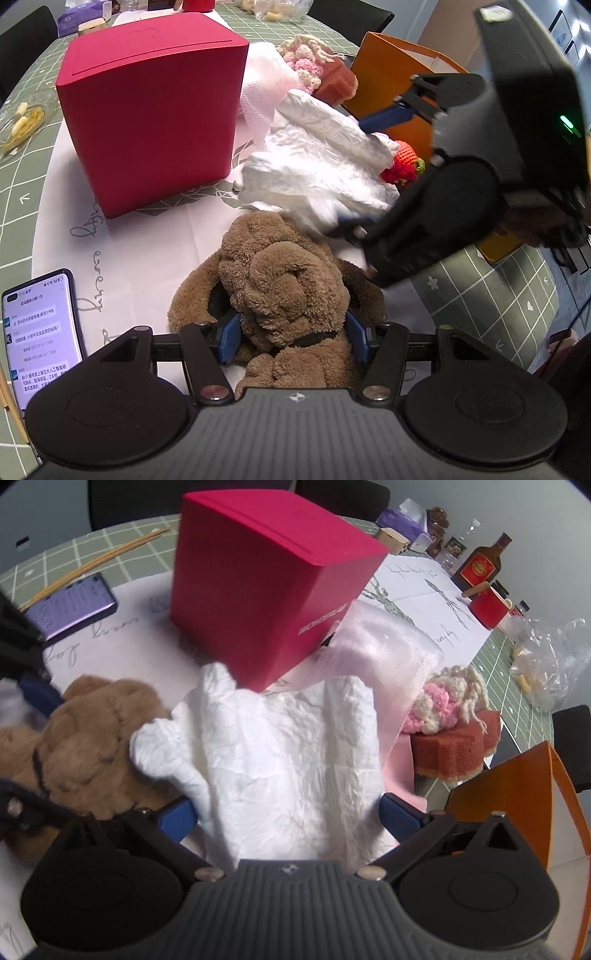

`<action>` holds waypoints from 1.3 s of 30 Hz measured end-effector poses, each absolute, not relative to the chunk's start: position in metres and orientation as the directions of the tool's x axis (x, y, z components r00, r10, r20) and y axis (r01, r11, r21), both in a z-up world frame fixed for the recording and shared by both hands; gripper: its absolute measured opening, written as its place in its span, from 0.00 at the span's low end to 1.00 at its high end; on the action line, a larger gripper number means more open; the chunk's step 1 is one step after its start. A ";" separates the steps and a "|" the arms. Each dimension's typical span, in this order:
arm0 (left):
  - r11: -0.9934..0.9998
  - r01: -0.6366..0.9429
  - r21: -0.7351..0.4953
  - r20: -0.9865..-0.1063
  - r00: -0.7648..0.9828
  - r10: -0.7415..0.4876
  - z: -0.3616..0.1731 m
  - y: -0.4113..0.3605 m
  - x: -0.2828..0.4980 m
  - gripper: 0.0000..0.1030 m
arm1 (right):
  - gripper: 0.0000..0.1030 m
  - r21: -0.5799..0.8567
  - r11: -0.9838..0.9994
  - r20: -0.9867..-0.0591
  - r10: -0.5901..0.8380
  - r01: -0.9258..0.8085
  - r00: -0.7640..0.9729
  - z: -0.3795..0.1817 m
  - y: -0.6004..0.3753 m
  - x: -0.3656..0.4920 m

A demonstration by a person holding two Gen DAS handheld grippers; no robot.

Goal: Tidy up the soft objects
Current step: 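Grasp the brown teddy bear with the left gripper while the right grasps a white diaper, then lift the teddy bear with the left gripper while the right carries the diaper toward the box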

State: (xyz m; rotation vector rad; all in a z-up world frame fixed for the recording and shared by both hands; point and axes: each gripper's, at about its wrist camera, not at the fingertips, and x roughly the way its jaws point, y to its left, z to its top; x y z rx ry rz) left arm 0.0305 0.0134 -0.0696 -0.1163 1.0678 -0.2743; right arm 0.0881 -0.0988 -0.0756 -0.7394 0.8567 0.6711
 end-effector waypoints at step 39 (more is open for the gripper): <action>0.974 0.134 -0.182 -0.788 0.573 -0.226 -0.037 0.016 0.017 0.58 | 0.15 0.026 0.852 -0.802 0.330 -0.523 0.497 -0.004 -0.165 0.087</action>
